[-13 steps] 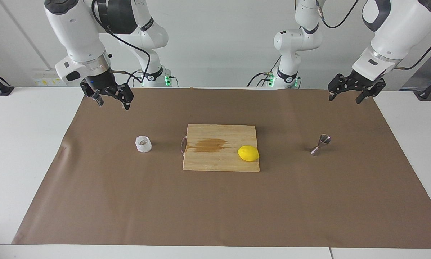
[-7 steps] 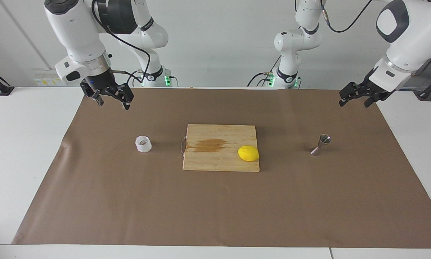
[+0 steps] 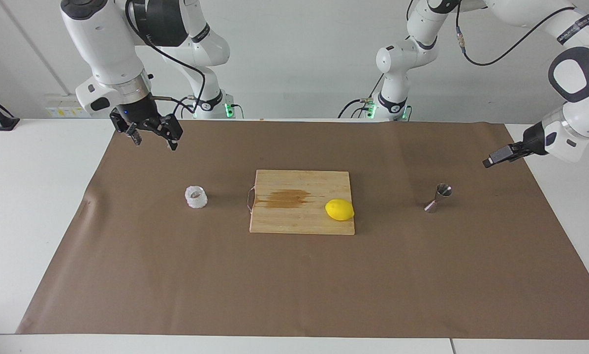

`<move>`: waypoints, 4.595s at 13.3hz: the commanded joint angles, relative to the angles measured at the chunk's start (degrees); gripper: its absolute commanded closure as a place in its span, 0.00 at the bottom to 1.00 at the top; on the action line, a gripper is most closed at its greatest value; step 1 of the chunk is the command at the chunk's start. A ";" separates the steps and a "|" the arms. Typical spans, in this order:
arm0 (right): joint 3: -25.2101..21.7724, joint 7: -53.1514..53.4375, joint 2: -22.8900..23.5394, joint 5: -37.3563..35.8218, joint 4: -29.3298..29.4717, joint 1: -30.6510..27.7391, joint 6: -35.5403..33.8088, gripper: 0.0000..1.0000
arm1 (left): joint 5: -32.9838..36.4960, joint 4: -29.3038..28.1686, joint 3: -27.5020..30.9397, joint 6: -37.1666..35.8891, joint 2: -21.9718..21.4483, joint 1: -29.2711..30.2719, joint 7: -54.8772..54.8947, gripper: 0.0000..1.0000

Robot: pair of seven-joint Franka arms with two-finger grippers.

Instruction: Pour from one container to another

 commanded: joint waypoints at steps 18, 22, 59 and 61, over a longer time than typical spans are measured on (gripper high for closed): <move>0.55 -1.05 -1.24 1.69 -1.17 -1.07 -0.27 0.00 | -29.78 -4.77 -0.71 1.24 15.62 5.98 -31.96 0.00; 0.55 -1.05 -1.24 1.69 -1.26 -1.07 -0.27 0.00 | -34.35 -8.64 -0.71 1.77 13.95 5.72 -32.33 0.00; 0.55 -1.05 -1.24 1.69 -1.26 -1.07 -0.27 0.00 | -38.92 -17.87 -0.71 6.25 9.99 4.05 -33.82 0.10; 0.55 -1.05 -1.24 1.69 -1.26 -1.07 -0.19 0.00 | -38.93 -17.87 -0.80 6.33 9.81 3.96 -35.23 0.13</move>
